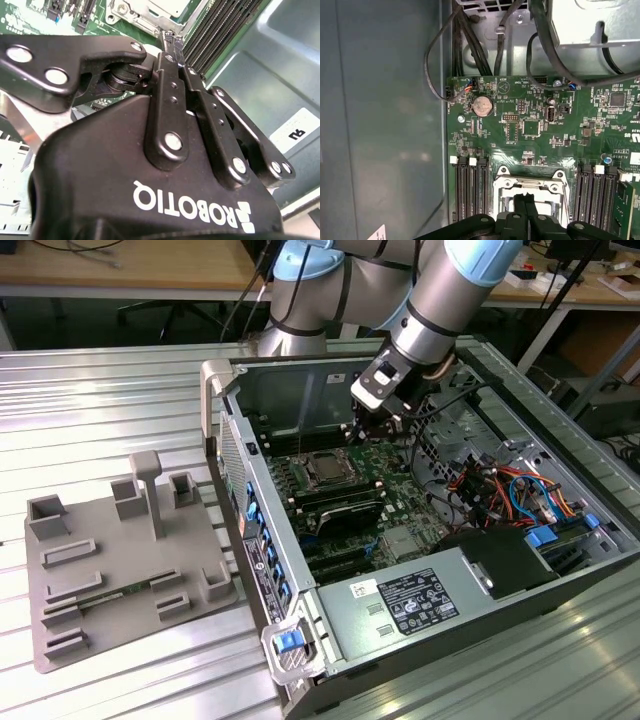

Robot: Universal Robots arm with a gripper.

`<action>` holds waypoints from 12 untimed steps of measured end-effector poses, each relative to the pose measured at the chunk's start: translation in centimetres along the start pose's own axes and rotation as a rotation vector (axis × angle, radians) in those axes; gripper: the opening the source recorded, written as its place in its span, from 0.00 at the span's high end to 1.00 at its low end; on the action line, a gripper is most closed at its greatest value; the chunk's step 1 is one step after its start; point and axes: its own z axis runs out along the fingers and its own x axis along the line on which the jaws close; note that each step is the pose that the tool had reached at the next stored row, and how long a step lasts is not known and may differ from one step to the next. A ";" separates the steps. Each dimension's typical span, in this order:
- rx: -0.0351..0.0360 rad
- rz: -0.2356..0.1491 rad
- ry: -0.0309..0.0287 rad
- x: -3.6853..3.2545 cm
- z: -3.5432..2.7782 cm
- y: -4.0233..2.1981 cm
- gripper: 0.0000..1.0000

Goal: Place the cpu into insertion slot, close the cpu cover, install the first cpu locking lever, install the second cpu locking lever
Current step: 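Close the cpu cover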

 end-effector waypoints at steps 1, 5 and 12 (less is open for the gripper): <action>0.0002 -0.002 -0.0004 0.00 0.07 -0.04 0.89; 0.0007 -0.007 -0.0014 -0.02 0.22 -0.08 0.89; 0.0005 -0.007 -0.0007 -0.02 0.46 -0.40 0.89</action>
